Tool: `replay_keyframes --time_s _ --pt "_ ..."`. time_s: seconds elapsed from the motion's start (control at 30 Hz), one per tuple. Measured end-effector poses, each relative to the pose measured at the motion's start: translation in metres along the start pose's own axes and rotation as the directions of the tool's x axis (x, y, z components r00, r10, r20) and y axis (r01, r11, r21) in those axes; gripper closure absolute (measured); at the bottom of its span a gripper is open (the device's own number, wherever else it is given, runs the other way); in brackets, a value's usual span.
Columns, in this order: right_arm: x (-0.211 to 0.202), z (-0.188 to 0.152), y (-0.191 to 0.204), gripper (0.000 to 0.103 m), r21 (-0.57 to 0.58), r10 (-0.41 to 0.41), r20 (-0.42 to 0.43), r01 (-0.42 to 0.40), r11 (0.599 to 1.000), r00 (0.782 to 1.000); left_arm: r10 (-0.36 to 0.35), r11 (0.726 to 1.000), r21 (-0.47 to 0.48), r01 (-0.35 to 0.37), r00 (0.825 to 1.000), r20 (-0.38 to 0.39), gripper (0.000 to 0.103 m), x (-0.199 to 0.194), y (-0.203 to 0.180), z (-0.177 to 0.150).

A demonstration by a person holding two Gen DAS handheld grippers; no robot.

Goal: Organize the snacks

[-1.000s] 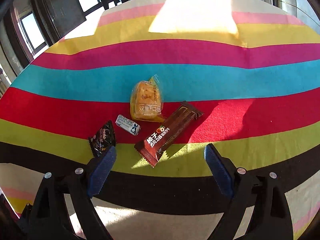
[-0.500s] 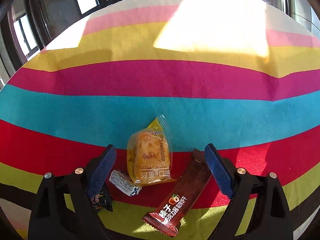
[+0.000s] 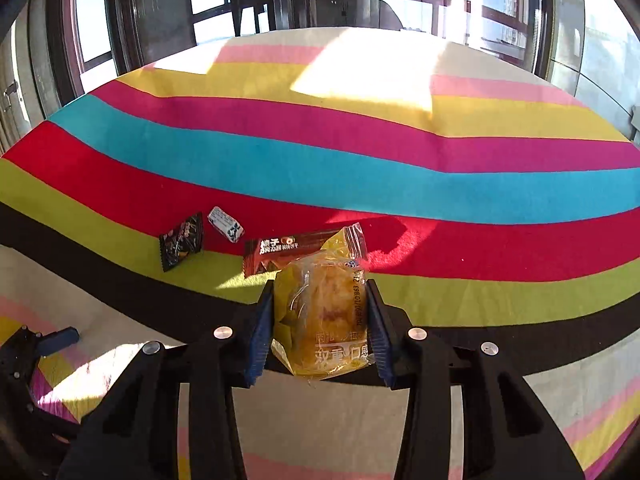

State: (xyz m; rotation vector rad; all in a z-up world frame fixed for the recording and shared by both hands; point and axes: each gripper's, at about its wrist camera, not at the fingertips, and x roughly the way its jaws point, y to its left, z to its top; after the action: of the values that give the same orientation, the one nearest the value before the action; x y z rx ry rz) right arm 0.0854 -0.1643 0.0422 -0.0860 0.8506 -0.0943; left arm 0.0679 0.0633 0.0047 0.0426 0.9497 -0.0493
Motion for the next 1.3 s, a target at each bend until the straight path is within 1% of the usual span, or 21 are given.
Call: replay_keyframes --time_s 0.07,0.13,0.23,0.33,0.4,0.47,0.53,0.6,0.7,0.77,0.83,0.87,0.9,0.93,0.97,1.0,1.03,1.07,1.1,1.2,1.3 --pt "-0.017 -0.023 -0.015 0.061 -0.004 -0.015 -0.042 0.015 1.000 0.999 -0.006 1.000 0.003 0.006 1.000 -0.004 0.002 -0.001 0.001 0.000" --pt "-0.034 -0.052 -0.027 0.061 0.002 -0.003 -0.074 0.004 1.000 0.997 -0.008 1.000 0.009 0.009 1.000 -0.010 0.002 0.000 0.000 0.002" --pt "-0.040 -0.075 -0.031 0.061 -0.011 0.000 -0.113 -0.001 1.000 0.994 -0.023 0.999 0.036 0.024 0.999 -0.029 0.002 0.004 -0.002 0.009" --pt "-0.044 -0.093 -0.037 0.059 0.016 0.024 -0.110 -0.022 1.000 0.994 -0.028 0.999 0.043 0.030 0.998 -0.050 0.002 0.014 0.000 0.027" --pt "-0.043 -0.100 -0.043 0.058 0.038 0.038 -0.098 -0.035 0.999 0.994 -0.029 1.000 0.001 0.030 0.998 -0.059 0.002 0.024 0.007 0.042" --pt "-0.041 -0.102 -0.042 0.056 0.037 0.034 -0.071 -0.032 0.999 0.997 -0.062 0.995 -0.085 0.057 0.997 -0.050 0.002 0.034 0.018 0.060" --pt "-0.040 -0.103 -0.037 0.052 0.009 0.023 -0.047 -0.022 1.000 0.999 -0.102 0.980 -0.177 0.095 0.994 -0.029 0.002 0.041 0.025 0.074" --pt "-0.038 -0.104 -0.037 0.052 0.012 0.035 -0.041 -0.035 0.999 0.999 -0.106 0.962 -0.255 0.096 0.994 -0.028 0.002 0.048 0.027 0.087" --pt "-0.037 -0.103 -0.042 0.051 0.033 0.066 -0.036 -0.064 0.997 0.997 -0.061 0.936 -0.350 0.048 0.998 -0.025 0.002 0.058 0.020 0.104" --pt "-0.037 -0.103 -0.045 0.051 0.048 0.086 -0.032 -0.084 0.995 0.996 0.015 0.920 -0.390 -0.031 0.999 -0.044 0.002 0.069 0.014 0.117" --pt "-0.036 -0.102 -0.045 0.051 0.052 0.092 -0.031 -0.091 0.995 0.995 0.084 0.897 -0.429 -0.105 0.994 -0.067 0.002 0.078 0.009 0.125" --pt "-0.036 -0.102 -0.045 0.051 0.050 0.092 -0.031 -0.091 0.995 0.995 0.117 0.890 -0.435 -0.138 0.990 -0.074 0.002 0.082 0.006 0.128" --pt "-0.036 -0.102 -0.045 0.050 0.050 0.094 -0.031 -0.092 0.994 0.995 0.154 0.890 -0.421 -0.174 0.985 -0.082 0.002 0.086 0.001 0.130" --pt "-0.036 -0.102 -0.046 0.050 0.053 0.098 -0.030 -0.097 0.994 0.995 0.188 0.896 -0.392 -0.210 0.978 -0.094 0.008 0.088 -0.005 0.131" --pt "-0.036 -0.102 -0.047 0.050 0.059 0.106 -0.028 -0.105 0.993 0.994 0.224 0.900 -0.367 -0.237 0.972 -0.079 0.022 0.084 -0.011 0.128" --pt "-0.037 -0.102 -0.049 0.050 0.068 0.117 -0.025 -0.115 0.991 0.993 0.237 0.907 -0.346 -0.239 0.970 -0.049 0.076 0.076 -0.016 0.122" --pt "-0.037 -0.103 -0.051 0.050 0.078 0.129 -0.021 -0.127 0.989 0.991 0.194 0.920 -0.341 -0.194 0.980 -0.036 0.101 0.069 -0.018 0.113" --pt "-0.037 -0.103 -0.053 0.050 0.089 0.142 -0.018 -0.140 0.986 0.990 0.143 0.926 -0.349 -0.141 0.989 -0.021 0.101 0.061 -0.018 0.102" --pt "-0.037 -0.103 -0.054 0.050 0.097 0.151 -0.015 -0.149 0.984 0.988 0.121 0.932 -0.342 -0.117 0.993 -0.008 0.101 0.052 -0.020 0.090" --pt "-0.038 -0.102 -0.056 0.050 0.106 0.163 -0.012 -0.161 0.981 0.987 0.089 0.949 -0.306 -0.078 0.996 0.023 0.101 0.026 -0.022 0.050" --pt "-0.039 -0.102 -0.055 0.050 0.102 0.156 -0.013 -0.154 0.983 0.988 0.014 0.967 -0.253 -0.002 0.999 0.049 0.101 0.004 -0.023 0.016"
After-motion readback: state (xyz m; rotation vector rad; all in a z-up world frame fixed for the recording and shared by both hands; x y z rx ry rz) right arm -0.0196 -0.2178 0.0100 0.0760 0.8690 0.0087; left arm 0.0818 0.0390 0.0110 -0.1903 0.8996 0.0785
